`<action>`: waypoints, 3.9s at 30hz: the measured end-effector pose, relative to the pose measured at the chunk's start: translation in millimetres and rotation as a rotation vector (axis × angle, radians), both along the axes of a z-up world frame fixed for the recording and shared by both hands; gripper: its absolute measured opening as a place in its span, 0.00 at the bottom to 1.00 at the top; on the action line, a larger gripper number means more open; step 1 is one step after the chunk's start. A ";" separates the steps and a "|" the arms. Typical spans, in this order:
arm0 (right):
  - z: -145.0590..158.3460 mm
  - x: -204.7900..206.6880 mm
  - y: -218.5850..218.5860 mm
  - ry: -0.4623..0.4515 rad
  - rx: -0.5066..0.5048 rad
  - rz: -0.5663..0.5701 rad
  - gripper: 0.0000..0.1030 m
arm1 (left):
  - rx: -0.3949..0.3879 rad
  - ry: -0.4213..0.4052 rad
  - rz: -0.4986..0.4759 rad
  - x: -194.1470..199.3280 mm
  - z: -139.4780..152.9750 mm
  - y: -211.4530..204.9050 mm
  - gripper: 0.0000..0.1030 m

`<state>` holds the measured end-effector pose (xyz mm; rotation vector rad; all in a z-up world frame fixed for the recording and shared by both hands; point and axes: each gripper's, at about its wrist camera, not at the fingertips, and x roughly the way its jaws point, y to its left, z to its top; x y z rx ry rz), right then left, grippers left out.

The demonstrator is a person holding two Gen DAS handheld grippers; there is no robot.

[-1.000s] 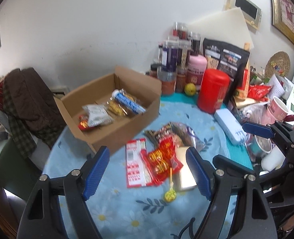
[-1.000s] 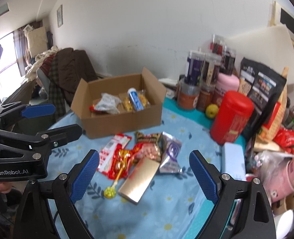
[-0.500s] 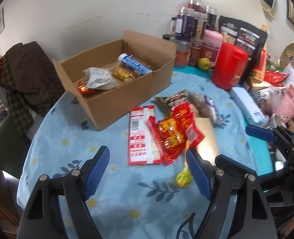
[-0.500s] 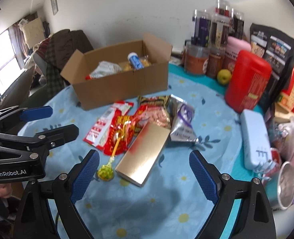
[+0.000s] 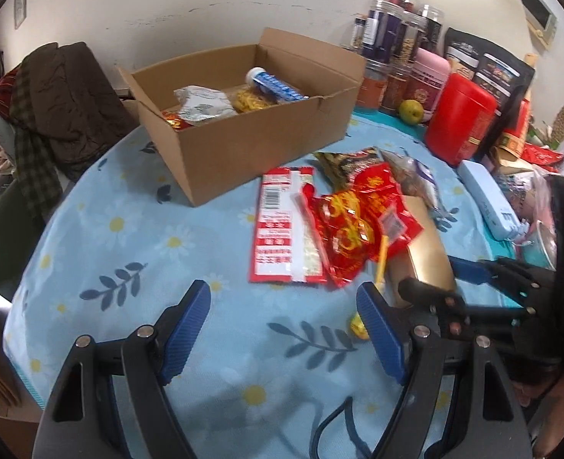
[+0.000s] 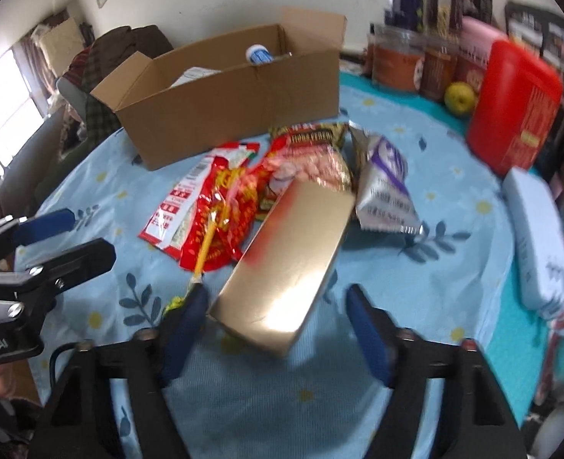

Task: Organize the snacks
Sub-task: 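Lower the left gripper to the green lollipop while the right gripper approaches the gold box, then grasp the green lollipop with the left gripper while the right gripper grasps the gold box, then lift and carry the lollipop and gold box over the cardboard box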

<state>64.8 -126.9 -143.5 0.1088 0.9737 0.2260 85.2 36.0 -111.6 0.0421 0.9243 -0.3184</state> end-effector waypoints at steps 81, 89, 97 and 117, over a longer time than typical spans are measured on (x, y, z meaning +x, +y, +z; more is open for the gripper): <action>35.8 -67.8 -3.5 -0.088 0.006 0.087 0.42 | -0.153 0.125 -0.174 -30.7 -6.8 -26.1 0.24; 66.3 -51.2 5.0 -0.161 0.043 0.118 0.42 | -0.169 0.015 -0.148 -20.0 33.2 -19.8 0.24; 106.1 -30.6 15.0 -0.259 0.035 0.143 0.42 | -0.190 -0.120 -0.106 -2.3 77.8 -10.2 0.24; 171.2 58.1 22.6 -0.430 -0.004 0.154 0.42 | -0.222 -0.302 -0.024 88.8 148.6 8.4 0.24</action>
